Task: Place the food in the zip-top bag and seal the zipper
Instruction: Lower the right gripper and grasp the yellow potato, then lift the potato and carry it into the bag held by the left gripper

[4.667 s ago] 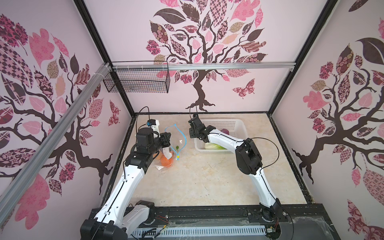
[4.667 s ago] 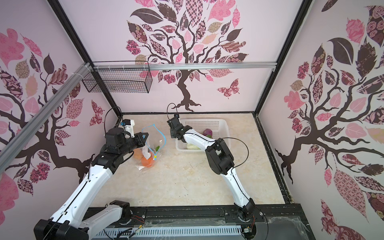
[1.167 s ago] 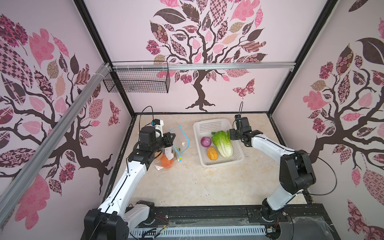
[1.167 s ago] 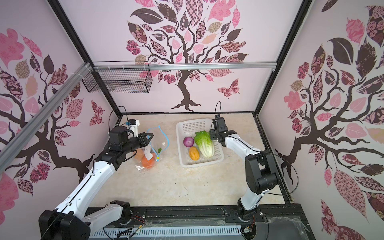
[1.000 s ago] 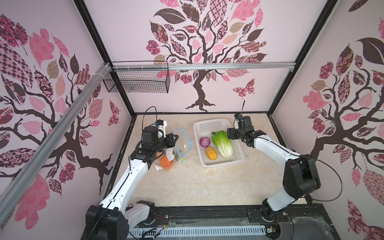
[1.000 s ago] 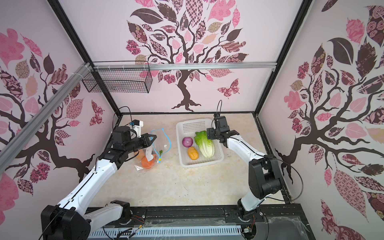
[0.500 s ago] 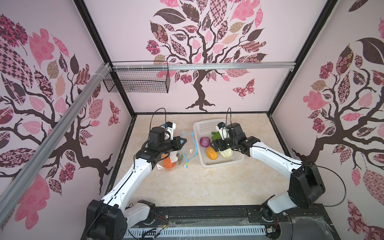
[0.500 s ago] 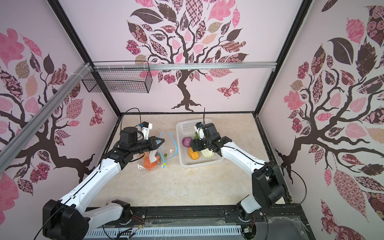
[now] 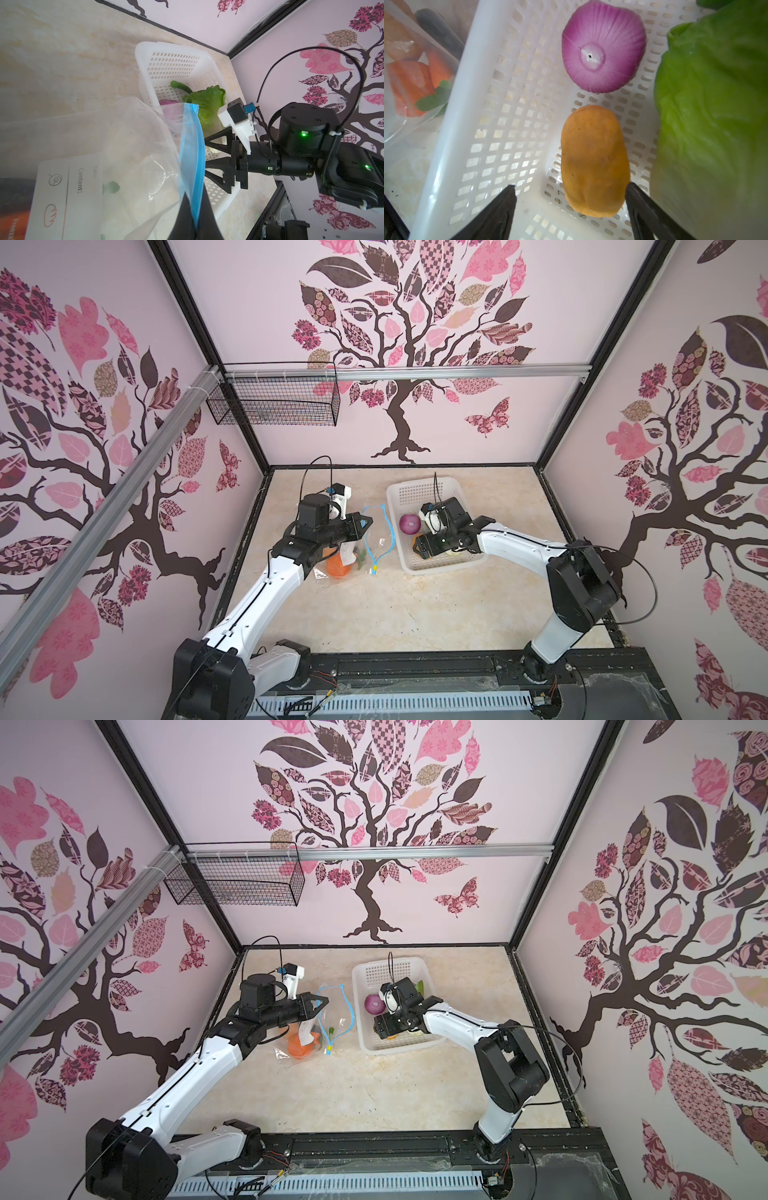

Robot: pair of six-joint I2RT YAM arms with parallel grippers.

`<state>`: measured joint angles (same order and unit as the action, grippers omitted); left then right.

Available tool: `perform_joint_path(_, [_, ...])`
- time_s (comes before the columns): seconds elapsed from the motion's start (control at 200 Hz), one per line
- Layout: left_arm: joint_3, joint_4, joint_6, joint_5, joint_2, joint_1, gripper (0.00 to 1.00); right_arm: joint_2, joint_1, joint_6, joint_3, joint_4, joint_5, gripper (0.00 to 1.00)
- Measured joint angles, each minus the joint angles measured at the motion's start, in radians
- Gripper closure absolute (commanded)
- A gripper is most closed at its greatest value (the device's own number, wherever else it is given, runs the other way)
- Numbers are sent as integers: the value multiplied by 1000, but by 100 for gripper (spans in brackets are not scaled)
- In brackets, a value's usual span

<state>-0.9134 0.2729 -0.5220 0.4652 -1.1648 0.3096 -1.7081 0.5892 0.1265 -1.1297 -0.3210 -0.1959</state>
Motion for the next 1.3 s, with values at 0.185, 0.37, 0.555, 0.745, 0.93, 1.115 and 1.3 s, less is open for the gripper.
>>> perform_joint_path(0.185, [0,5,5,-24,2,0,100,-68,13,-16,-57,-13,61,14])
perform_joint_path(0.37, [0,6,7,-34,2,0,100,-125,43,-26,-59,-28,161,14])
perform_joint_path(0.555, [0,13,18,-47,0,0,100,-145,62,-40,-63,-56,215,25])
perform_joint_path(0.745, [0,15,25,-64,0,0,100,-150,62,-38,-63,-55,235,53])
perform_joint_path(0.93, [0,21,26,-63,0,0,100,-146,62,-40,-63,-43,249,59])
perform_joint_path(1.115, [0,31,30,-60,24,0,100,-98,62,-30,-47,-10,271,63])
perform_joint_path(1.3, [0,32,33,-61,94,-18,100,36,62,-29,-43,44,309,63])
